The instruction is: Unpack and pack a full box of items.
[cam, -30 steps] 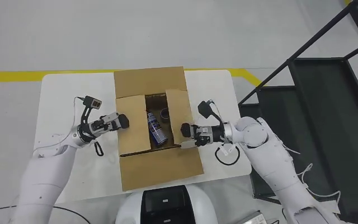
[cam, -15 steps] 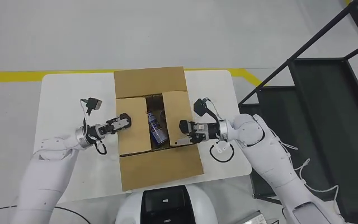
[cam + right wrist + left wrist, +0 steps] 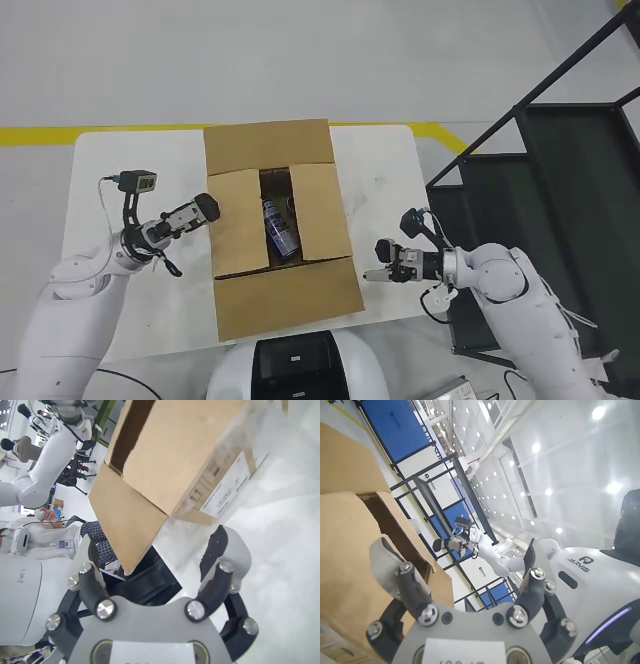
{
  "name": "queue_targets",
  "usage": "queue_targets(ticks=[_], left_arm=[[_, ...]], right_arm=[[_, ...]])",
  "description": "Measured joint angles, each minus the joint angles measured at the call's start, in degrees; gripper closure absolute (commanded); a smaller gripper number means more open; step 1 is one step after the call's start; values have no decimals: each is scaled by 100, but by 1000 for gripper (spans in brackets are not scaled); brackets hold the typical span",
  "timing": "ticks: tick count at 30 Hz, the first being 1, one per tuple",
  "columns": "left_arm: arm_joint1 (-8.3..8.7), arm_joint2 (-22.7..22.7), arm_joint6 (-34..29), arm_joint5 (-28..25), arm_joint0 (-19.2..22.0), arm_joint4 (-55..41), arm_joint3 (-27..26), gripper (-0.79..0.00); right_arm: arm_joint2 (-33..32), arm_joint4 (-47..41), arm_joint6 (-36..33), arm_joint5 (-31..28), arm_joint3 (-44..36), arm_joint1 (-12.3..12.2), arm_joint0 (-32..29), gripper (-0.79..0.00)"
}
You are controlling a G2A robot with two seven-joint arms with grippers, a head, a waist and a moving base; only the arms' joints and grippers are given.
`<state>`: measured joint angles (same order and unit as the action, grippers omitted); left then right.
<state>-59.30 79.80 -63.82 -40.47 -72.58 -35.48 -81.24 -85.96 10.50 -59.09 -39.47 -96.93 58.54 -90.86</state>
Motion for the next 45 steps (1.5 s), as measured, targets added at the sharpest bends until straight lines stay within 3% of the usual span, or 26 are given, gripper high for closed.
queue_targets(ticks=[10, 18, 24, 31, 38, 45], left_arm=[[48, 38, 73, -72, -79, 56, -57, -785], [57, 94, 124, -116, -41, -18, 79, -785], [68, 193, 181, -121, -30, -95, 155, -785], [75, 233, 106, -97, -45, -213, 144, -785], [147, 345, -294, 292, -269, -541, -404, -785], [209, 69, -642, 641, -250, 194, -449, -785]], right_arm=[[881, -36, -107, -470, 43, -45, -48, -785], [1402, -659, 240, -813, -516, -386, 177, -785], [1380, -546, 326, -698, -543, -480, 452, -785], [1532, -424, 1051, -548, -273, -407, 861, -785], [1760, 368, 1604, 6, -96, -324, 1250, -785], [1975, 470, 1719, 195, 30, -270, 1551, -785]])
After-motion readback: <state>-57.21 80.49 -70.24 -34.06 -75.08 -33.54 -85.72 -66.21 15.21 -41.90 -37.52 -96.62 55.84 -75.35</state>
